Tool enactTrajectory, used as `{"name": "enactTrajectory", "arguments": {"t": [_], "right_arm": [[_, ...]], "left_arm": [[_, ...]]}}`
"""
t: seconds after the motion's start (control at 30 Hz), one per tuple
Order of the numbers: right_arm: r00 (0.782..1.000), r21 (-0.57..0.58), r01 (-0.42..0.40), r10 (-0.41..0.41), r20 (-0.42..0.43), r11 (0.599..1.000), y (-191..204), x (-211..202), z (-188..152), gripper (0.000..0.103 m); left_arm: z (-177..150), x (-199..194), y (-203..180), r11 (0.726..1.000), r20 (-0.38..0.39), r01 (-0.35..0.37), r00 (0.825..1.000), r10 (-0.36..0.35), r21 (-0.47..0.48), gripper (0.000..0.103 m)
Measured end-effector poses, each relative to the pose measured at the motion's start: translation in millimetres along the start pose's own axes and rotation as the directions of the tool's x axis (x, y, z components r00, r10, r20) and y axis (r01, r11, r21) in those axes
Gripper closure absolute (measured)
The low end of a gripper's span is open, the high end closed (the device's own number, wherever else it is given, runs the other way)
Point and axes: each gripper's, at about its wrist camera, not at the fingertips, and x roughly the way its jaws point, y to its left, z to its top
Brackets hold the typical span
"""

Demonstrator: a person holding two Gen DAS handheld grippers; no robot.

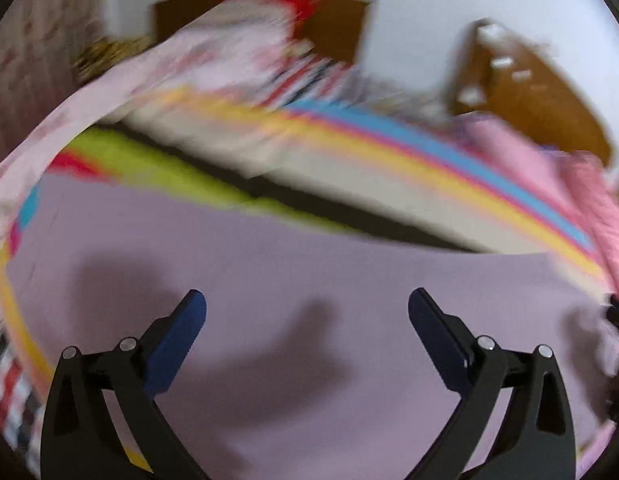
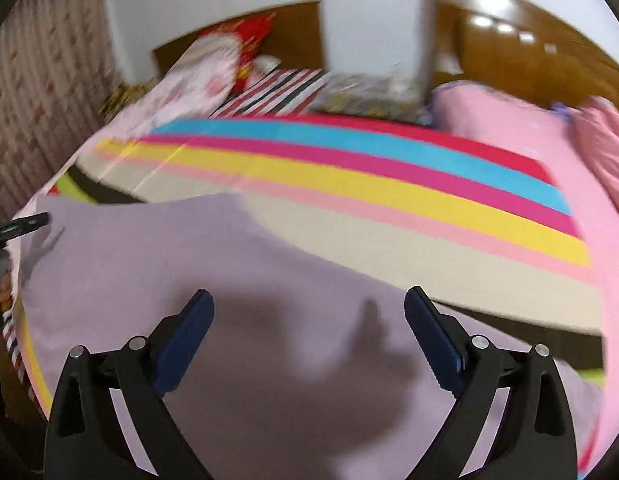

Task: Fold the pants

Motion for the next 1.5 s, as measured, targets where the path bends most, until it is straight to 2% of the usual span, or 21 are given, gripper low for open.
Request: {"name": "enactTrajectory", "arguments": {"t": [0.1,0.17,0.27,0.3,0.33,0.37,0.4,0.5,0.6,0.67,0.73,0.83,0.87,0.93,1.0,1.1,1.17,1.23,1.3,1.4,1.5], "right_arm": [[1.000,0.068,0.019,-0.019,0.004,0.998,-28,-19,-23,0.011],[0.999,0.065,0.036,-0.034,-0.033,0.997,-33,-18,-32,0.011],[0.993,0.086,0.070,-0.062,-0.099,0.994,-47,-11,-35,0.011],[0.989,0.136,0.071,-0.052,-0.137,0.988,-63,-7,-38,0.010],[0.989,0.226,0.021,0.013,-0.148,0.974,-86,-3,-43,0.010],[0.990,0.291,-0.060,0.093,-0.103,0.955,-103,-7,-44,0.011],[0.985,0.329,-0.109,0.147,-0.093,0.938,-116,-9,-44,0.011],[0.985,0.333,-0.125,0.156,-0.070,0.935,-129,-9,-39,0.011],[0.963,0.424,-0.254,0.270,0.024,0.869,-148,-27,-42,0.010],[0.964,0.425,-0.266,0.234,0.128,0.865,-164,-59,-51,0.009],[0.970,0.426,-0.234,0.182,0.161,0.874,-173,-80,-60,0.009],[0.985,0.394,-0.151,0.105,0.137,0.907,-173,-104,-76,0.009],[0.988,0.371,-0.135,0.095,0.124,0.919,-171,-109,-81,0.009],[0.993,0.291,-0.090,0.062,0.103,0.952,-156,-116,-90,0.008],[0.987,0.208,-0.138,0.117,0.113,0.968,-137,-124,-103,0.008],[0.942,0.174,-0.323,0.297,0.157,0.930,-119,-127,-121,0.008],[0.927,0.198,-0.373,0.353,0.128,0.907,-111,-111,-128,0.008],[0.937,0.249,-0.348,0.340,0.078,0.904,-114,-91,-138,0.009],[0.947,0.259,-0.321,0.307,0.093,0.911,-116,-89,-141,0.009],[0.966,0.266,-0.257,0.246,0.076,0.929,-109,-97,-133,0.008],[0.992,0.176,-0.121,0.115,0.044,0.977,-85,-102,-111,0.008]], "left_arm": [[-9,-5,-80,0.971,-0.007,0.212,0.977,-0.212,0.115,0.002],[-24,7,-149,0.912,-0.074,0.351,0.937,-0.343,0.212,0.002],[-49,32,-223,0.853,-0.198,0.408,0.912,-0.360,0.325,0.002],[-59,43,-243,0.842,-0.245,0.400,0.912,-0.328,0.362,0.002],[-67,51,-255,0.834,-0.281,0.387,0.914,-0.292,0.393,0.002],[-77,61,-265,0.824,-0.300,0.355,0.924,-0.238,0.441,0.002],[-80,62,-272,0.813,-0.270,0.311,0.942,-0.198,0.492,0.002],[-78,65,-272,0.826,-0.277,0.306,0.942,-0.190,0.473,0.002],[-83,54,-275,0.831,-0.253,0.273,0.953,-0.165,0.485,0.002],[-82,40,-281,0.832,-0.221,0.268,0.959,-0.179,0.486,0.002],[-85,21,-295,0.813,-0.206,0.332,0.942,-0.263,0.478,0.002],[-91,7,-322,0.771,-0.178,0.359,0.933,-0.313,0.526,0.002],[-98,9,-333,0.749,-0.183,0.359,0.933,-0.311,0.557,0.002],[-111,20,-346,0.733,-0.200,0.341,0.940,-0.277,0.589,0.002],[-123,40,-351,0.731,-0.264,0.352,0.934,-0.240,0.584,0.002],[-115,48,-346,0.756,-0.293,0.373,0.924,-0.246,0.539,0.002],[-114,50,-344,0.759,-0.295,0.378,0.921,-0.253,0.530,0.002],[-118,49,-348,0.755,-0.285,0.360,0.929,-0.237,0.548,0.002],[-120,51,-347,0.758,-0.283,0.361,0.929,-0.239,0.544,0.002],[-111,31,-328,0.792,-0.203,0.368,0.930,-0.307,0.487,0.002],[-100,-2,-289,0.808,-0.121,0.450,0.891,-0.439,0.380,0.002]]}}
